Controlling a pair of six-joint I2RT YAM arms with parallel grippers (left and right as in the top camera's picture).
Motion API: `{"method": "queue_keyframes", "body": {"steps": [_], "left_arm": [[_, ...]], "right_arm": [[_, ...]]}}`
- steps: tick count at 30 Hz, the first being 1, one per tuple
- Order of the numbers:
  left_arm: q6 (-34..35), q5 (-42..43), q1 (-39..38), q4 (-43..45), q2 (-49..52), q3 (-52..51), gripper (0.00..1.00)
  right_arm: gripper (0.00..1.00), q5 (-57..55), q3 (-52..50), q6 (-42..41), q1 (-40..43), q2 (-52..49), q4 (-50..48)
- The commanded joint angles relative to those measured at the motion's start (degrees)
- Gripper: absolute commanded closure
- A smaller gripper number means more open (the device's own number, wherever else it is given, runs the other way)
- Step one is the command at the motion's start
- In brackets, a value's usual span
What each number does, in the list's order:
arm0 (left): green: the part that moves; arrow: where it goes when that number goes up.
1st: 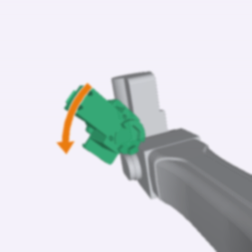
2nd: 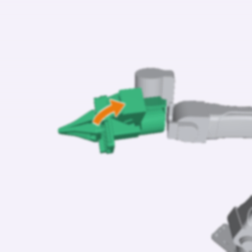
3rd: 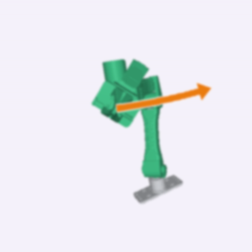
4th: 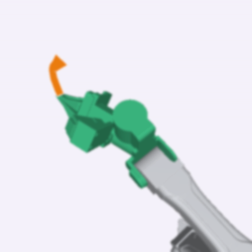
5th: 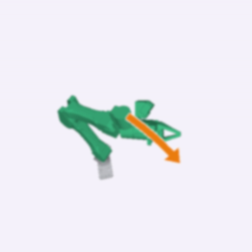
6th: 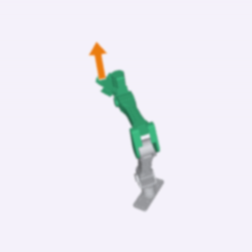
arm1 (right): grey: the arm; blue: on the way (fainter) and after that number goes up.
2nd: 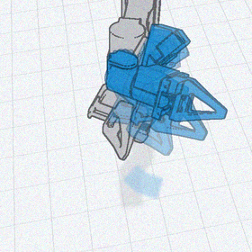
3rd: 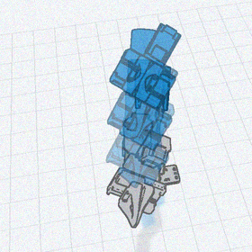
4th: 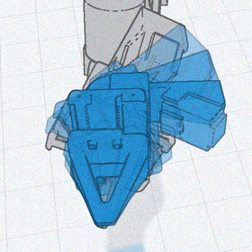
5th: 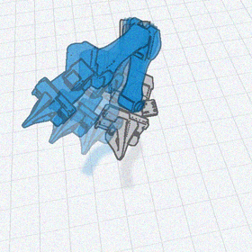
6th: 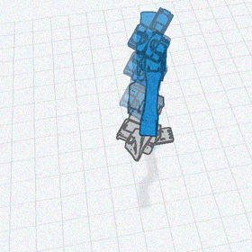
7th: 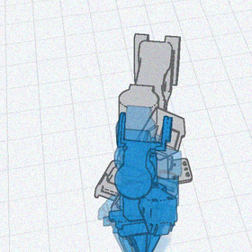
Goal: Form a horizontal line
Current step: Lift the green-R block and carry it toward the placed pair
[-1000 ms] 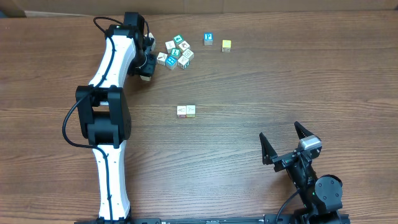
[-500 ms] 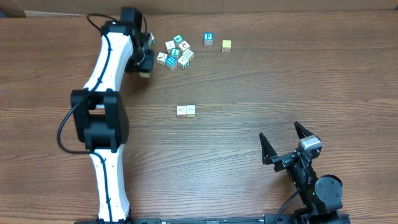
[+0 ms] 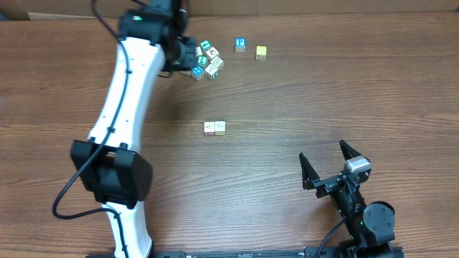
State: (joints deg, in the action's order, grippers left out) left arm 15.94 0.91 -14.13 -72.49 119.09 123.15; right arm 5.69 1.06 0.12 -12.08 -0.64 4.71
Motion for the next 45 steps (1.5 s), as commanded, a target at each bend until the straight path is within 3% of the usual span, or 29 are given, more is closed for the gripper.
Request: {"method": "queue_keyframes", "body": {"steps": [1,6,20,27,34,40,45], "left_arm": [[8.3,0.6,-5.1,-1.9,-0.3,0.4,0.92],[16.2,0.4,-12.0,-2.1,-0.3,0.4,0.96],[27.0,-4.6,-26.8,-0.5,-0.2,0.3,0.96],[26.9,-8.6,-28.6,-0.8,2.2,0.3,0.96],[27.4,-11.0,-25.7,-4.3,2.7,0.3,0.96],[35.8,-11.1,-25.0,-6.3,2.8,-2.4,0.96],[41.2,-13.1,-26.0,-1.8,2.8,-10.0,0.96]], "right_arm": [[0.00,-0.4,-0.6,-0.3,0.2,0.5,-0.3],[0.00,-0.4,-0.6,-0.3,0.2,0.5,-0.3],[0.00,-0.4,-0.6,-0.3,0.2,0.5,-0.3],[0.00,-0.4,-0.6,-0.3,0.2,0.5,-0.3],[0.00,-0.4,-0.6,-0.3,0.2,0.5,-0.3],[0.00,-0.4,-0.6,-0.3,0.2,0.5,-0.3],[0.00,-0.4,-0.6,-0.3,0.2,0.5,-0.3]]}}
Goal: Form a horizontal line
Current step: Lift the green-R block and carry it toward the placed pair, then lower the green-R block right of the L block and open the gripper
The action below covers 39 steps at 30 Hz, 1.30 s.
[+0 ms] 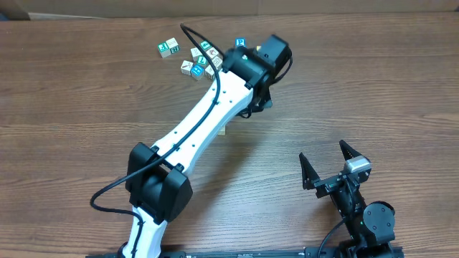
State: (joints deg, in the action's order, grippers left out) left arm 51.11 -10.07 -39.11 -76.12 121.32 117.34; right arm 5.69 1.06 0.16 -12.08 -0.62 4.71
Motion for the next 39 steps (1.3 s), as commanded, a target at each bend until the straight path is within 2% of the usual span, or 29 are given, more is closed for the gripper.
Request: {"method": "queue_keyframes", "body": {"steps": [1,7,13,19,22,31,39], "left_arm": [[6.8,-2.1,-1.1,3.2,0.5,-5.9,0.96],[8.3,-2.4,-2.0,12.2,0.5,-14.4,0.96],[9.8,-6.5,-2.6,18.3,0.5,-20.2,0.96],[10.0,-6.5,-2.6,23.6,0.5,-24.9,0.96],[9.4,-6.4,-2.6,24.2,0.5,-25.1,0.96],[0.9,-5.4,-2.5,23.5,0.6,-22.8,0.96],[0.3,-5.4,-3.3,24.4,4.2,-23.2,0.94]], "right_arm": [[0.00,-0.5,-0.6,-0.3,0.2,0.5,-0.3],[0.00,-0.4,-0.6,-0.3,0.2,0.5,-0.3],[0.00,-0.4,-0.6,-0.3,0.2,0.5,-0.3],[0.00,-0.4,-0.6,-0.3,0.2,0.5,-0.3],[0.00,-0.4,-0.6,-0.3,0.2,0.5,-0.3],[0.00,-0.4,-0.6,-0.3,0.2,0.5,-0.3],[0.00,-0.4,-0.6,-0.3,0.2,0.5,-0.3]]}}
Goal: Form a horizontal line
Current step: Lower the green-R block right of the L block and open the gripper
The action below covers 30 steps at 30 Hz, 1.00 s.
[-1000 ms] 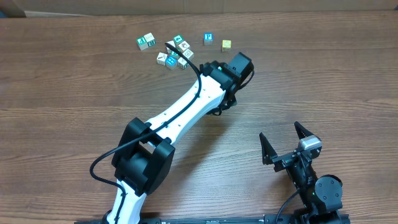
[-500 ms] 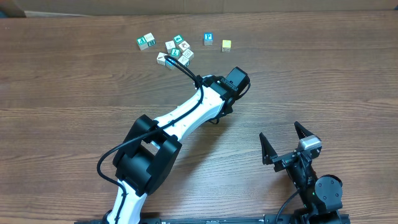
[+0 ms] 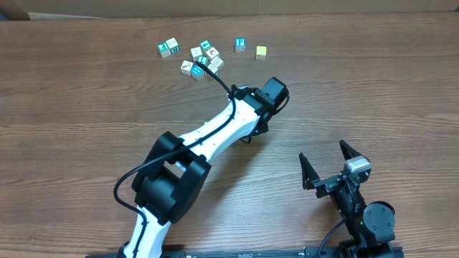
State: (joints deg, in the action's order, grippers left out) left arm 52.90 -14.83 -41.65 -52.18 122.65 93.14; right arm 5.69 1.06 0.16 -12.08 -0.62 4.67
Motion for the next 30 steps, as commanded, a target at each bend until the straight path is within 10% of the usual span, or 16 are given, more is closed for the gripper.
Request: {"method": "queue_keyframes", "body": {"steps": [1,12,30], "left_arm": [[-1.5,-0.6,-0.8,0.7,3.3,1.0,0.93],[-5.2,2.7,0.7,-1.6,3.2,6.9,0.37],[-15.7,5.9,17.5,-28.3,3.2,41.3,0.30]], "right_arm": [[0.00,-0.4,-0.6,-0.3,0.2,0.5,-0.3],[0.00,-0.4,-0.6,-0.3,0.2,0.5,-0.3],[0.00,-0.4,-0.6,-0.3,0.2,0.5,-0.3]]}}
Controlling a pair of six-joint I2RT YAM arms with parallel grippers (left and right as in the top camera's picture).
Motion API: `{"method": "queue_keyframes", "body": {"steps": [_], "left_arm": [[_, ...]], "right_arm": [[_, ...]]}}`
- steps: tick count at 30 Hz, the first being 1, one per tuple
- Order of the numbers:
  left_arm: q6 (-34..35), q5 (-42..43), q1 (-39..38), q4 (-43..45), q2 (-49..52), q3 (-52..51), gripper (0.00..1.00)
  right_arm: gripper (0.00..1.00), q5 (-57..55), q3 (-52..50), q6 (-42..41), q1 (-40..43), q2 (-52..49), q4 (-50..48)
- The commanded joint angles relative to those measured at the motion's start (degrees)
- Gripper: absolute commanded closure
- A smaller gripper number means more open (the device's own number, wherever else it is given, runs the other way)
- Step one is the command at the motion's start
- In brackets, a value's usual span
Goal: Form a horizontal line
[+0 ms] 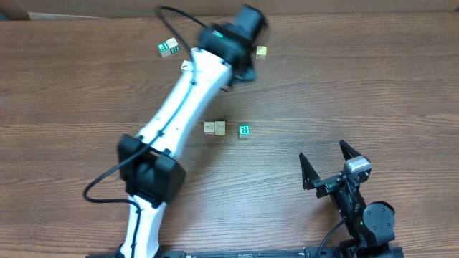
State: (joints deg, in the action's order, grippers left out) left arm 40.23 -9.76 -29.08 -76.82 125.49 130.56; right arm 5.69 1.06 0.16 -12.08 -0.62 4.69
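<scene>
Two pale wooden blocks (pixel 214 127) sit side by side at the table's middle. A teal lettered block (pixel 244 130) lies just right of them with a small gap, roughly level with them. My left arm reaches to the back, and its gripper (pixel 241 70) is blurred over the block cluster, its fingers not discernible. The arm hides most of that cluster. Two more blocks (pixel 169 47) and a yellow block (pixel 261 51) lie at the back. The right gripper (pixel 328 163) rests open at the front right, holding nothing.
The left arm's white links (pixel 179 107) cross the table diagonally from the front left to the back. The right arm's base (pixel 373 218) stands at the front right edge.
The left gripper was low beside the middle pair. It is now at the back over the cluster, and a teal block lies on the table right of the pair.
The left gripper was first at the left side of the back cluster, with only the pale pair at the middle. Then it was out to the right, then low beside the pair. Now a teal block lies there and the gripper is back at the cluster.
</scene>
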Motion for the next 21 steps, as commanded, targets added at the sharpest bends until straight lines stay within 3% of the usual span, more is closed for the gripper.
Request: {"method": "queue_keyframes", "body": {"steps": [1,12,14,16,21], "left_arm": [[-3.0,0.8,6.8,-5.7,0.3,4.7,0.30],[-3.0,0.8,26.2,-15.2,0.4,4.1,0.22],[-3.0,0.8,28.4,-15.8,0.4,3.8,0.17],[-3.0,0.9,30.2,-17.2,0.4,3.7,0.00],[-3.4,2.3,32.2,-20.0,0.4,3.6,0.00]], "right_arm": [[0.00,-0.4,-0.6,-0.3,0.2,0.5,-0.3],[0.00,-0.4,-0.6,-0.3,0.2,0.5,-0.3],[0.00,-0.8,-0.6,-0.2,0.2,0.5,-0.3],[0.00,-5.6,-0.6,2.4,0.2,0.5,-0.5],[0.00,-8.2,-0.6,2.9,0.2,0.5,-0.1]]}}
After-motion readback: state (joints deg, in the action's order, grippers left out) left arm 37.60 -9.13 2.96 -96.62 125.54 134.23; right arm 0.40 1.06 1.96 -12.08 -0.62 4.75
